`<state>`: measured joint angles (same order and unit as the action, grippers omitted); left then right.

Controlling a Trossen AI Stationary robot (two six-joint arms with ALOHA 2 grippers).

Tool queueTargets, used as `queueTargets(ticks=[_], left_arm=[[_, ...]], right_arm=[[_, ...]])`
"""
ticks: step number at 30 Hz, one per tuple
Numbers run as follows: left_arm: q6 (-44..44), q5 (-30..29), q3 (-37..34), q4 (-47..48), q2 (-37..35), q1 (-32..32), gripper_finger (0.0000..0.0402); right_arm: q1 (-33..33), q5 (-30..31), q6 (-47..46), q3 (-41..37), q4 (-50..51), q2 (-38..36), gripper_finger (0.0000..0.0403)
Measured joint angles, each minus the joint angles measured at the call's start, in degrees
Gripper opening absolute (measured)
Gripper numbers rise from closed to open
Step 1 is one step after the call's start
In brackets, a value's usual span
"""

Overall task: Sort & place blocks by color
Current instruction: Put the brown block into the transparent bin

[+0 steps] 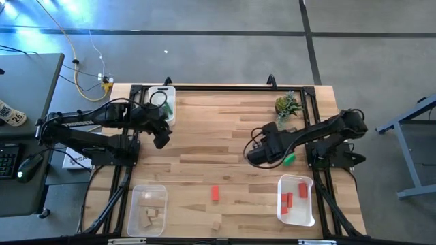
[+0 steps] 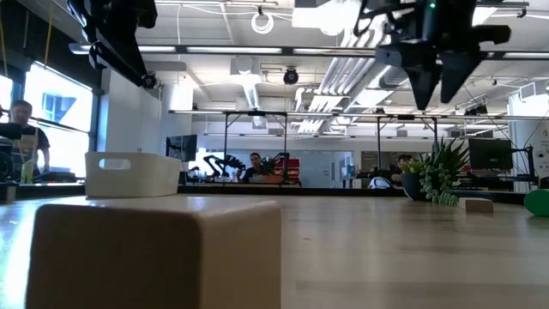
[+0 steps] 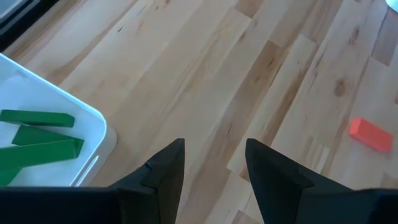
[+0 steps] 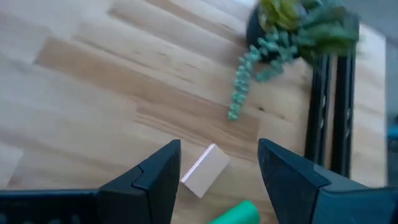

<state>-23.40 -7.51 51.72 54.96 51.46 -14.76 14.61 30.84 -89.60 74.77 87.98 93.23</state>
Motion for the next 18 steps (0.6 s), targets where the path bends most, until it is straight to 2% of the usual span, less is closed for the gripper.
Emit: queueTargets(ticks=[7,13,18], left_arm=[[0.0,-0.9,0.0,0.0,0.0,0.3,0.0157],[0.0,-0.8,0.0,-0.2,0.0,0.3,0.0157],[0.0,-0.9,0.0,-1.2,0.0,0.3,0.0157]], right_arm=[[0.0,-5.5,-12.0,-8.8,-3.0,-3.1,0.02],[0.0,-9.8,-17.9,-14.4,-5.6,-3.1,0.02],[-1.1,-13.7,-18.5,-18.2,-10.1,-3.2,0.02]])
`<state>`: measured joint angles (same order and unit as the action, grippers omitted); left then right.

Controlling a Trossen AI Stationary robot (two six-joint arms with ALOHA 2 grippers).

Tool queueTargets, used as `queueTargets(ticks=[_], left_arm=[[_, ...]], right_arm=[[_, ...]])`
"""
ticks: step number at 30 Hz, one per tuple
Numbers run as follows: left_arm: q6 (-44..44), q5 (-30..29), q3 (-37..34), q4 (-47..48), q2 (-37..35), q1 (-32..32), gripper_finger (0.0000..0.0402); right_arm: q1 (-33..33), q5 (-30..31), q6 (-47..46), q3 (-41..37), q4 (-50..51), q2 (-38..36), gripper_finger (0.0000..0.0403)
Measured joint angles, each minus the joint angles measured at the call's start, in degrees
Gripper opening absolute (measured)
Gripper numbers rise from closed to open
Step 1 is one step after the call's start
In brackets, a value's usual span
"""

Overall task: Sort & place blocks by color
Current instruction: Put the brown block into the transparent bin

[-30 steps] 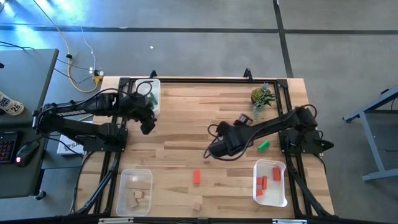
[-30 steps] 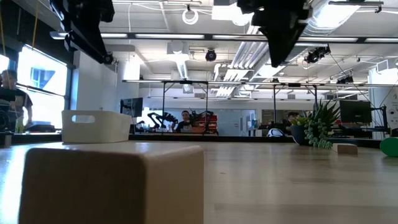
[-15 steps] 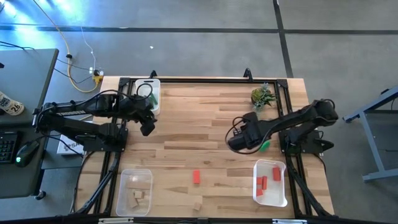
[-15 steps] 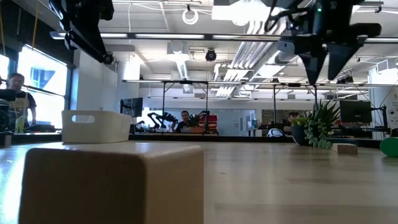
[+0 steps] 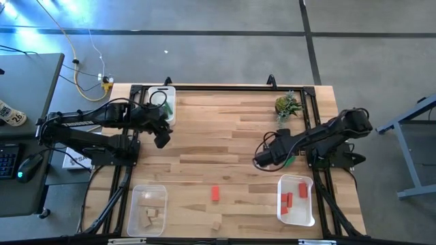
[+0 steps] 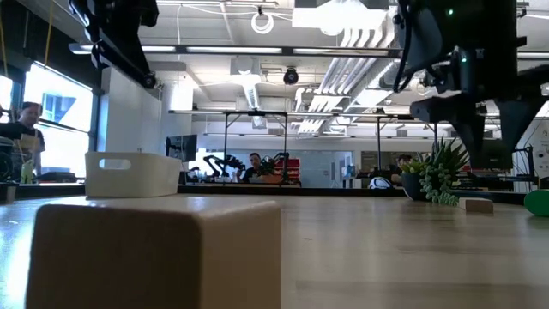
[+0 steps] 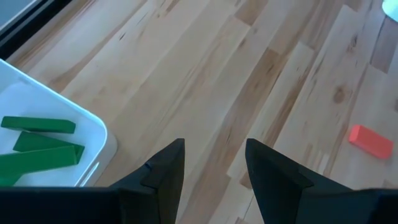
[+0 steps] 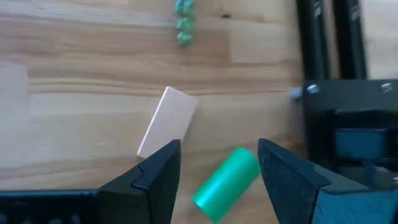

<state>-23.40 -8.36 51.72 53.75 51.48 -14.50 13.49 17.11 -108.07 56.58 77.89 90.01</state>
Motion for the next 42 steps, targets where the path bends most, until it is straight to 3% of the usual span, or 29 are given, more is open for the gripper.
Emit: queueTargets(ticks=[5,18,42], left_arm=[[0.0,0.0,0.0,-0.2,0.0,0.0,0.0157],[1.1,-0.4,0.0,-0.3,0.0,0.0,0.0157],[1.1,-1.5,0.0,-0.6,0.0,0.0,0.0157]], right_arm=[[-2.5,1.0,1.6,-5.6,-11.4,-2.9,0.02],[-7.3,-1.4,2.0,-17.8,-29.8,-11.3,0.02],[-12.0,-9.1,4.8,-18.3,-31.2,-8.0,0.02]])
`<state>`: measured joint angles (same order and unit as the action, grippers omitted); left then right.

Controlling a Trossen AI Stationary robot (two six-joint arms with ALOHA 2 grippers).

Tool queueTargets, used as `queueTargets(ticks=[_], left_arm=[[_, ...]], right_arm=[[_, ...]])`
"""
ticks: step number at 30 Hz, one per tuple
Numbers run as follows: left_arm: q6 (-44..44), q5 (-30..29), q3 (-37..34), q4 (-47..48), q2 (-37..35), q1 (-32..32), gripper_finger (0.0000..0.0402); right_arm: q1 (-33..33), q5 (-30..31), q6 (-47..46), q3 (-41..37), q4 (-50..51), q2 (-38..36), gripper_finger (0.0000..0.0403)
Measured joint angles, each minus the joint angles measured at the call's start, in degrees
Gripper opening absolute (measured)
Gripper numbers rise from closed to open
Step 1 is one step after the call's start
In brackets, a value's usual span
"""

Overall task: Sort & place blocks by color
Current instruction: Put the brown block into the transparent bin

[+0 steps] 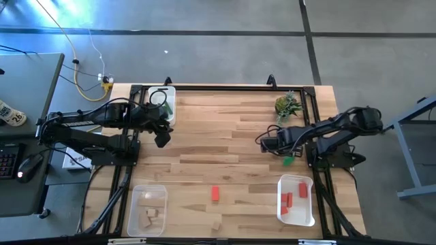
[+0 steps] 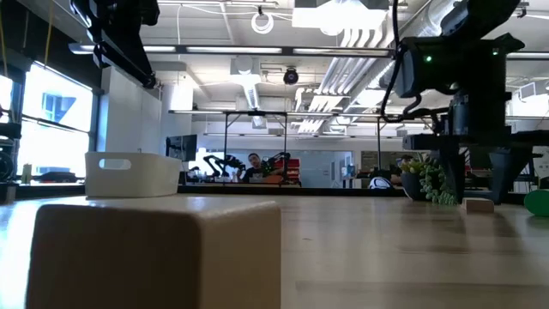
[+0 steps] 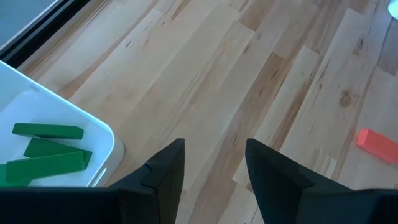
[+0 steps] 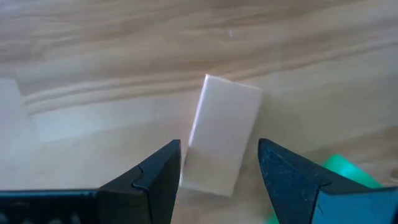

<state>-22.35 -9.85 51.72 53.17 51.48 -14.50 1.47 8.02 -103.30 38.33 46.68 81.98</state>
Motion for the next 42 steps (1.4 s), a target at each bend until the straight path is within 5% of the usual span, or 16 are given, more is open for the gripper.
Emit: queueTargets(ticks=[7,15,19,31,42], left_arm=[[1.1,0.0,0.0,0.0,0.0,0.0,0.0157],[1.5,0.0,0.0,0.0,0.0,0.0,0.0157],[1.4,0.2,0.0,-0.1,0.0,0.0,0.0157],[1.4,0.4,0.0,-3.6,0.5,0.0,0.0157],[1.0,6.9,0.0,-8.8,1.2,0.0,0.016]], right_arm=[[-2.3,-1.3,5.6,0.3,-4.3,3.9,0.0193],[-2.2,-2.0,12.2,1.2,-4.1,4.3,0.0095],[-2.2,-0.8,18.6,3.4,-4.3,4.7,0.0095],[-0.7,0.3,44.0,8.4,-30.9,4.6,0.0095],[1.1,-2.7,59.2,8.6,-53.2,4.5,0.0095]])
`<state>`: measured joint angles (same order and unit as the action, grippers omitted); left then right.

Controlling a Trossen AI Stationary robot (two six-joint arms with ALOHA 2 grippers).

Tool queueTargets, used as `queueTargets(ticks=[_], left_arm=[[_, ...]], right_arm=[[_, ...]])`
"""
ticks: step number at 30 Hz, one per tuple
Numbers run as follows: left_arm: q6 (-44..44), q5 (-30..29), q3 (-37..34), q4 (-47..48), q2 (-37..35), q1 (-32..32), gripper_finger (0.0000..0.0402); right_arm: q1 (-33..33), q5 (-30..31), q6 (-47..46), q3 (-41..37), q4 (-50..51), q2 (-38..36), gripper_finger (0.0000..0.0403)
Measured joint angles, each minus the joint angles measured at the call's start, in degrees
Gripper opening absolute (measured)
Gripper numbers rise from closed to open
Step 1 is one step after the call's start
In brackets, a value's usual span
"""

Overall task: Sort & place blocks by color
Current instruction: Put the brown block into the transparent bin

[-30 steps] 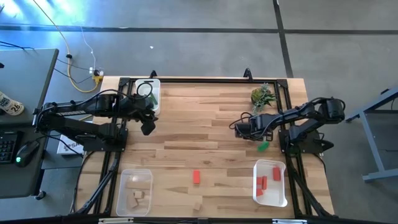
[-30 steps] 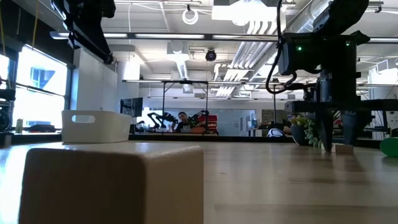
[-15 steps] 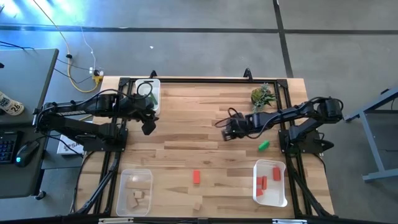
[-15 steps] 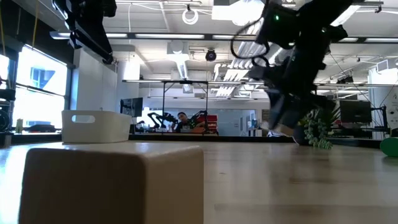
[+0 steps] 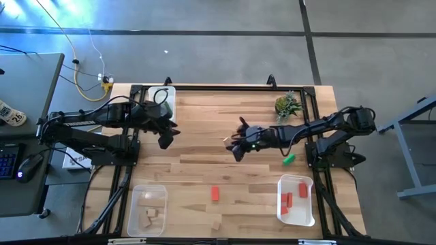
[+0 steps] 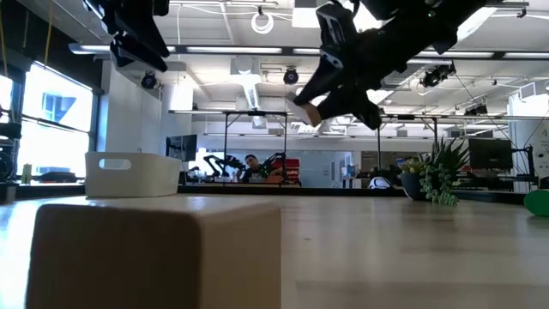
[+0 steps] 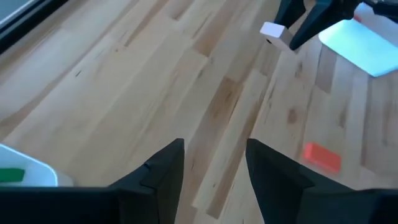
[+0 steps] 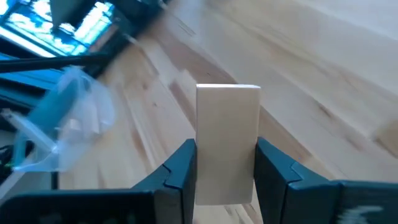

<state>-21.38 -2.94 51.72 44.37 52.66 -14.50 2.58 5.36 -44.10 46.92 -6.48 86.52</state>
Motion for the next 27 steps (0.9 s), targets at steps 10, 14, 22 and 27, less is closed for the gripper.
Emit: queueTargets(ticks=[10,14,22,27], left_arm=[[-0.5,1.6,0.0,-3.3,0.3,0.0,0.0209],[-0.2,5.0,0.0,-8.1,0.9,0.0,0.0228],[3.8,11.2,0.0,-21.8,2.1,2.7,0.023],[0.5,10.9,0.0,-29.0,4.0,3.9,0.023]], right_arm=[[2.0,-1.6,9.3,0.0,-10.6,0.0,0.0095],[2.8,-1.6,13.4,0.0,-16.5,0.0,0.0095],[3.5,-2.0,22.6,0.0,-27.7,0.0,0.0095],[3.5,-2.0,23.6,0.0,-33.2,0.0,0.0095]])
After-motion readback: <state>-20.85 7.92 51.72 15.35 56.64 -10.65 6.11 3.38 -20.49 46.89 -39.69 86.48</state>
